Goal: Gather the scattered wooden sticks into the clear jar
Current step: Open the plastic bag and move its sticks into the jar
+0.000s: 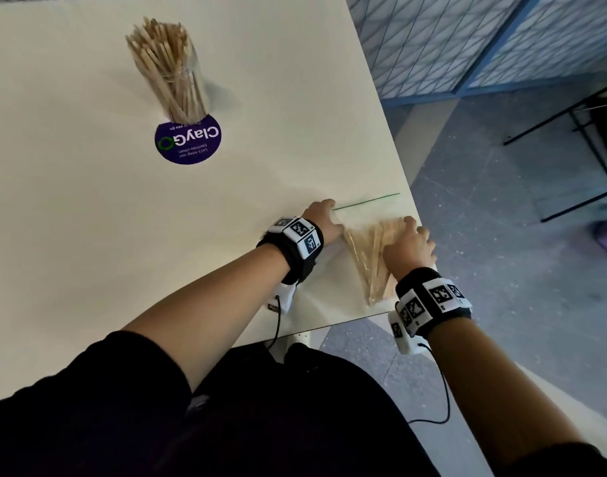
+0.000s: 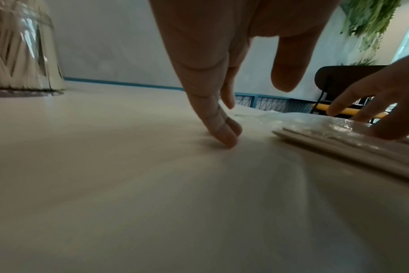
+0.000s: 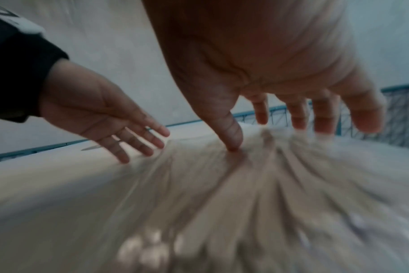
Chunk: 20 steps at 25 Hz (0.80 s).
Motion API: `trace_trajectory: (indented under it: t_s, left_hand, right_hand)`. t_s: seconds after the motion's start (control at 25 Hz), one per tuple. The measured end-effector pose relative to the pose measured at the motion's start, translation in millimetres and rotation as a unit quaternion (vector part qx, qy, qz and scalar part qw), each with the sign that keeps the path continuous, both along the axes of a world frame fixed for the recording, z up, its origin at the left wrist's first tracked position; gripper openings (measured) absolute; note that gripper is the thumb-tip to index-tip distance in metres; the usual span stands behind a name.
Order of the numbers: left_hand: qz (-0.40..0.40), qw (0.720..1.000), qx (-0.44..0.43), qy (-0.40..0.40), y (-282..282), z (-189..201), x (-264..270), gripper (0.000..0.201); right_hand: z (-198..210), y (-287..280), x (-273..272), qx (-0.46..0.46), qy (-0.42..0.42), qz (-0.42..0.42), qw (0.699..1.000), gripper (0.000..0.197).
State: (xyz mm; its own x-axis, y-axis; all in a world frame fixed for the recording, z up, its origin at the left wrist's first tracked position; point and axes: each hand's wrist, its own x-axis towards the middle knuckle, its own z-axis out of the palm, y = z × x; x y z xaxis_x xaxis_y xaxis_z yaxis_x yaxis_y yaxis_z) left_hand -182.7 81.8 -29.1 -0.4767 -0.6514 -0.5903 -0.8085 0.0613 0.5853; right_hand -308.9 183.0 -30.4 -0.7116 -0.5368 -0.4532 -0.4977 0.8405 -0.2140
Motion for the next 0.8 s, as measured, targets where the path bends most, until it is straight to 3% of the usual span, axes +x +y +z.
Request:
trace_trajectory:
  t_s: [0.12, 0.24, 0.32, 0.4, 0.48, 0.56, 0.64, 0.72, 0.8]
  left_hand:
    - [0.033, 0.999, 0.004, 0.017, 6, -6, -18, 0.066]
    - [0.103, 0.993, 0.022, 0.060, 9, -11, -18, 0.063]
    - [0.155, 0.984, 0.010, 0.088, 3, -12, -11, 0.049]
    - [0.210, 0.966, 0.002, 0.148, -8, -3, 0, 0.031]
    - [0.244, 0.943, -0.011, 0.225, -20, 14, 13, 0.023]
    - [0.243, 0.930, -0.058, 0.271, -34, 34, 28, 0.029]
    - [0.227, 0.921, -0.088, 0.302, -45, 53, 46, 0.038]
    - [0.202, 0.920, -0.105, 0.319, -54, 66, 64, 0.041]
    - [0.193, 0.917, -0.103, 0.334, -59, 74, 82, 0.037]
  right_hand:
    - [-10, 5, -10, -0.025, -0.052, -0.010, 0.998, 0.070]
    - [-11, -1, -18, -0.058, -0.139, -0.017, 0.988, 0.066]
    - [-4, -7, -21, -0.080, -0.190, -0.006, 0.978, 0.052]
    - [6, -15, -20, -0.125, -0.209, 0.018, 0.970, 0.021]
    - [20, -26, -11, -0.185, -0.219, 0.047, 0.957, 0.017]
    - [36, -41, 0, -0.254, -0.145, 0.091, 0.952, 0.053]
    - [55, -58, 16, -0.298, -0.023, 0.181, 0.937, 0.068]
    - [76, -77, 38, -0.310, 0.043, 0.280, 0.908, 0.056]
    - [90, -93, 64, -0.331, 0.053, 0.339, 0.879, 0.034]
